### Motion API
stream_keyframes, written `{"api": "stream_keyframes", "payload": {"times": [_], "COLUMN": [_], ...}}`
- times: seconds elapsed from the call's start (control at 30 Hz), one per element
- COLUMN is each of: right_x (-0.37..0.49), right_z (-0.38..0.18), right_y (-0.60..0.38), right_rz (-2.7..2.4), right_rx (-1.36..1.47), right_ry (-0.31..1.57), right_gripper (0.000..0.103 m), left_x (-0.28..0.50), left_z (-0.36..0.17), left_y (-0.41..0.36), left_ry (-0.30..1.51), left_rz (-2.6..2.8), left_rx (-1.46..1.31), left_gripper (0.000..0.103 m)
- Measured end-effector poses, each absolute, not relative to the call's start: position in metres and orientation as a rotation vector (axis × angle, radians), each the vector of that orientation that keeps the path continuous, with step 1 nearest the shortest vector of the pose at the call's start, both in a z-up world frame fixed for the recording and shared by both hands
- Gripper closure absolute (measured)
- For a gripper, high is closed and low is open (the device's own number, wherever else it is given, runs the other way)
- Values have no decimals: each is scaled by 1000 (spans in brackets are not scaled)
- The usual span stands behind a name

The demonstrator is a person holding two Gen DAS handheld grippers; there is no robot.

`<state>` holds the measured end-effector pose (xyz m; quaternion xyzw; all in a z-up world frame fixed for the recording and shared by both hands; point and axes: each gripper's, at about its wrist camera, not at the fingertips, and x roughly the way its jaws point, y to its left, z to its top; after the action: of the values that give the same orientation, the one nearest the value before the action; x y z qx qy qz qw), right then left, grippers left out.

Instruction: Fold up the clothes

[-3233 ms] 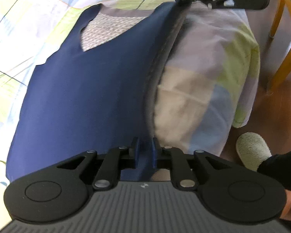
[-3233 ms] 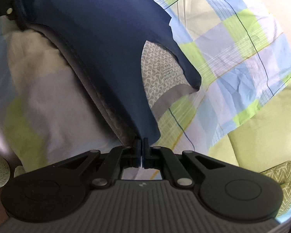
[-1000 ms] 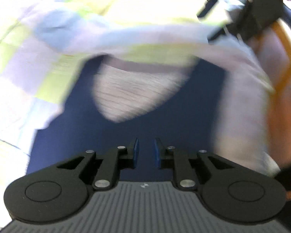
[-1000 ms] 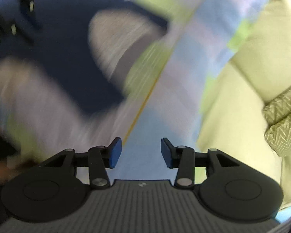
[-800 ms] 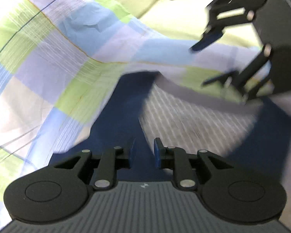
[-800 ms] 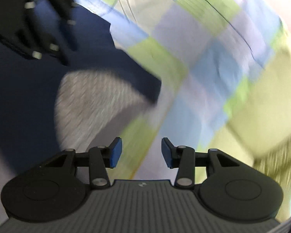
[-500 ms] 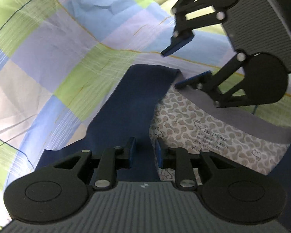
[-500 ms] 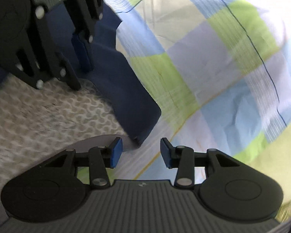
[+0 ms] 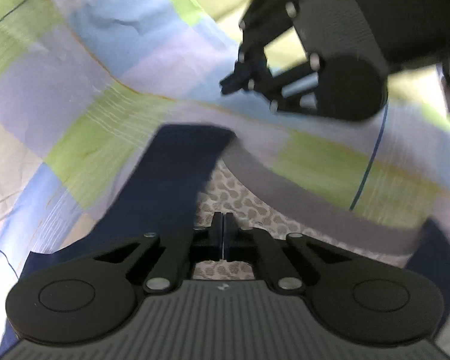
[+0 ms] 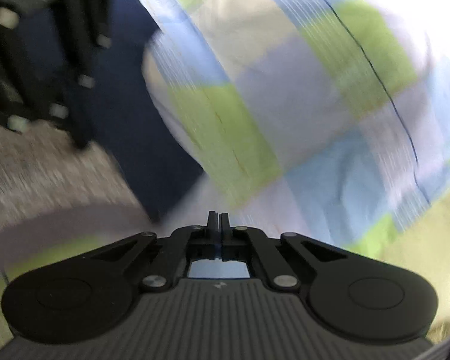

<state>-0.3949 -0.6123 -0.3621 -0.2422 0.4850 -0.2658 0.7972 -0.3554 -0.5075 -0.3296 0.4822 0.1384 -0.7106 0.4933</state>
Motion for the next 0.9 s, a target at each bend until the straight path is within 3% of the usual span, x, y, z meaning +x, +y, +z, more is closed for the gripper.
{"api": "stream_keyframes", "payload": {"times": [0.13,0.3,0.4,0.47,0.5,0.53,0.67,0.77,0.83,0.9], "right_x": [-393,-373,-361,-373,-378,-383,-410,-409,-401,-394], "right_z": [-342,-320,-351,-358,-355,-351,-305,-286,-295,-315], "right_y": [-609,-604,-612,-614,-612,-609,-550,-471,-429,-399], "right_rz": [-577,-474,-551,-689,-768,-815,-992,-913,-843,-805], "right_rx": [-382,-32,21,28,19,18,99,191,300,372], "right_ry": [963,747,861,869,894,905,826,726,712,744], "right_gripper": [100,92,88,88,86,83,81,71,63,62], "left_x": [-342,-315,-294,-302,-311,-317,-352,-350,-338,-317], "left_z": [-304,-301,-327,-329,-324,-319,-288,-281,-282,-290], "left_y": [-493,-470,-468,-455,-447,-443,-396,-355,-327,-292], "left_ry": [363,177,256,189,174,183,212,286,325,390], "left_rz": [-1793,-1625,-1521,-1539,-1581,-1613,-1685,-1637,-1609,-1565], "left_rx": [1052,1110,1201,1220,1220,1208,1151,1164,1174,1206], "left_gripper": [103,101,101,103,102,94,83,82,82,82]}}
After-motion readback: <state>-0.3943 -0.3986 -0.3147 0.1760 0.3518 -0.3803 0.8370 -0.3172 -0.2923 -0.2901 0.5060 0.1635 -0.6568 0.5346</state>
